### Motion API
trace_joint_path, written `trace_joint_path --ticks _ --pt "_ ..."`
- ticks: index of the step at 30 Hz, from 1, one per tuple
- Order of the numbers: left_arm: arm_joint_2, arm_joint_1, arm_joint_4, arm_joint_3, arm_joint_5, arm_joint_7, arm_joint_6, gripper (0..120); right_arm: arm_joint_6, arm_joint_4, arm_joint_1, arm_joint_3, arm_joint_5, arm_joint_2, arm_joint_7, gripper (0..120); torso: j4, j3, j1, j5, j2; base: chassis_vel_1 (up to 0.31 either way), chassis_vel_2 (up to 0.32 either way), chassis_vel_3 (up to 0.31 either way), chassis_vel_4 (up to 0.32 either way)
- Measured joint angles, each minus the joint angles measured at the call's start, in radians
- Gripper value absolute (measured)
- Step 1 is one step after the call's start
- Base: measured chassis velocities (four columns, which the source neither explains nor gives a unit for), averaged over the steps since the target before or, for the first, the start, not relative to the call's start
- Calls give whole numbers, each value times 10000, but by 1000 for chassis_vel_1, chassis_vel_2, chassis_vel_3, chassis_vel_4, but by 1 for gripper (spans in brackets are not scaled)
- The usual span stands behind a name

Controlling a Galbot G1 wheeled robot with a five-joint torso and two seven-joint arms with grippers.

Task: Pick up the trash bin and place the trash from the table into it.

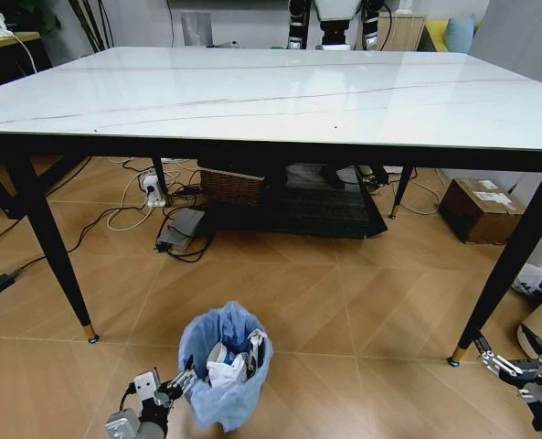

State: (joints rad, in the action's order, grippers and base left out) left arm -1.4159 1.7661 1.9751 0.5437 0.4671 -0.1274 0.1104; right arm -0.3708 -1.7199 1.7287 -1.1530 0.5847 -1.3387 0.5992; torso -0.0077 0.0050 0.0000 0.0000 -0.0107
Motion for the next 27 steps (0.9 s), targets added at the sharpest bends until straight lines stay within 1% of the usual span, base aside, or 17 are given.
trace_joint_path --ticks 13,17,18,21,25,27 --pt "25 285 563 68 -445 125 -229 100 0 0 0 0 0 0 0 100 0 8 0 0 -9 0 0 0 0" --pt "46 711 1002 313 -744 171 -468 100 0 0 1 0 0 0 0 100 1 10 0 0 -11 0 0 0 0" --pt "46 711 1002 313 -744 171 -468 100 0 0 1 0 0 0 0 100 1 10 0 0 -11 0 0 0 0" --pt "78 1048 1338 671 -957 218 -652 100 0 0 0 0 0 0 0 100 1 11 0 1 -12 0 0 0 0" --pt "93 1218 1461 943 -1064 249 -781 100 0 0 0 0 0 0 0 100 1 12 0 1 -14 0 0 0 0" --pt "80 1357 1461 1314 -1169 363 -899 100 0 0 0 0 0 0 0 100 0 13 0 -1 -14 0 0 0 0"
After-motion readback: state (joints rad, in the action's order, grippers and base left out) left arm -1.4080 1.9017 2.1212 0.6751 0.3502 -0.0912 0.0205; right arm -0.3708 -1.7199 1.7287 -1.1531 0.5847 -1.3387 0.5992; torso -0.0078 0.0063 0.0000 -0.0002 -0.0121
